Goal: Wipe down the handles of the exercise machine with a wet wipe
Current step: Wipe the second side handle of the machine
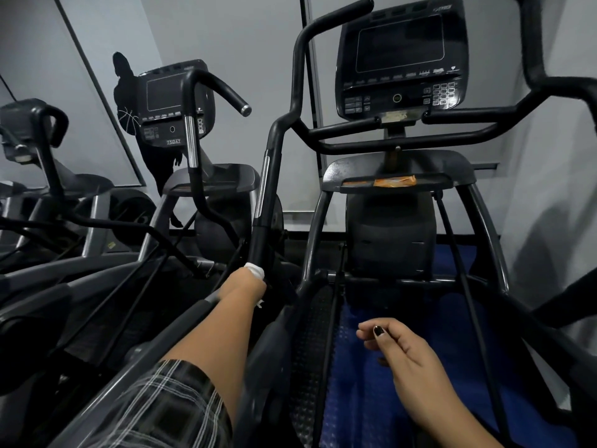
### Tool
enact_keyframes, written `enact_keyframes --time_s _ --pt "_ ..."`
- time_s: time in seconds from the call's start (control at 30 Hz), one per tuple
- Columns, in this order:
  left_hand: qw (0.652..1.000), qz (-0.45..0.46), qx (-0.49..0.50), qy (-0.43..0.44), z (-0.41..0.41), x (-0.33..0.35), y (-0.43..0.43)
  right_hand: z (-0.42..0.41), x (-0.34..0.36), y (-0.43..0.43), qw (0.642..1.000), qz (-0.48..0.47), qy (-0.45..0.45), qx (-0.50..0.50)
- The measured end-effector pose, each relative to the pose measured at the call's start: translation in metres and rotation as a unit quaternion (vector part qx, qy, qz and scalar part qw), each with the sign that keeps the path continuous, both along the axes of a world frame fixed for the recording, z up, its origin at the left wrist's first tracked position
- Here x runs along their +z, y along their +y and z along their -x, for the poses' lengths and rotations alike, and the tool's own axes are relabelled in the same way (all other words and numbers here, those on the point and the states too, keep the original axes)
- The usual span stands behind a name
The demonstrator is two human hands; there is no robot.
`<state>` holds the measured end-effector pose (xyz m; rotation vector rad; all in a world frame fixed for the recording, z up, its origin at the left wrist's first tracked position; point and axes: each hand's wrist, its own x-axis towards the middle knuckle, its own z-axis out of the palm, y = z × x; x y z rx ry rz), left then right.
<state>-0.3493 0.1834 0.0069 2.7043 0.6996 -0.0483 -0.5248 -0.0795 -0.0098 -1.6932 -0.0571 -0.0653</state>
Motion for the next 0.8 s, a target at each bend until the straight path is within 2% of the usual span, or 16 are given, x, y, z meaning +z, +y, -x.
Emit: enact_keyframes --time_s 0.1,0.13,0.3,0.37,0.47,0.57,0.63,0.67,0.7,0.77,0.8 --pt "0.991 -0.044 -0.009 0.122 0.006 -0.009 0.008 0.007 0.002 0.003 1.0 0.009 0.001 0.015" --pt "0.989 -0.062 -0.004 0.133 0.012 -0.009 0.007 0.009 0.002 0.004 1.0 0.013 0.0 0.02" --pt "0.973 -0.218 -0.01 0.077 0.037 -0.016 -0.01 0.009 0.001 0.004 1.0 0.002 0.003 0.019" --pt "0.974 -0.223 -0.002 0.045 0.031 -0.023 -0.007 0.007 0.0 0.004 1.0 -0.006 0.0 0.015" --pt "0.987 -0.155 -0.033 0.028 0.011 -0.015 -0.003 0.006 -0.002 0.003 1.0 -0.021 -0.002 0.022" --pt "0.998 0.021 -0.033 0.045 -0.011 0.004 0.0 -0.001 -0.007 -0.002 0.999 -0.032 0.006 0.017" --pt "0.983 0.178 0.014 0.032 -0.028 0.011 0.006 -0.007 -0.011 -0.007 0.999 -0.029 0.012 0.006" --pt "0.977 0.207 0.008 0.043 -0.036 0.012 0.013 -0.011 -0.014 -0.009 1.0 -0.025 0.013 0.003" --pt "0.959 0.268 0.001 0.095 -0.037 0.019 0.016 -0.014 -0.014 -0.012 1.0 -0.023 0.01 -0.001" --pt "0.921 0.343 -0.041 0.179 -0.034 0.02 0.017 -0.02 -0.015 -0.015 1.0 -0.022 0.01 -0.006" --pt "0.926 0.332 -0.044 0.172 -0.036 0.019 0.018 -0.023 -0.015 -0.015 1.0 -0.026 0.012 -0.007"
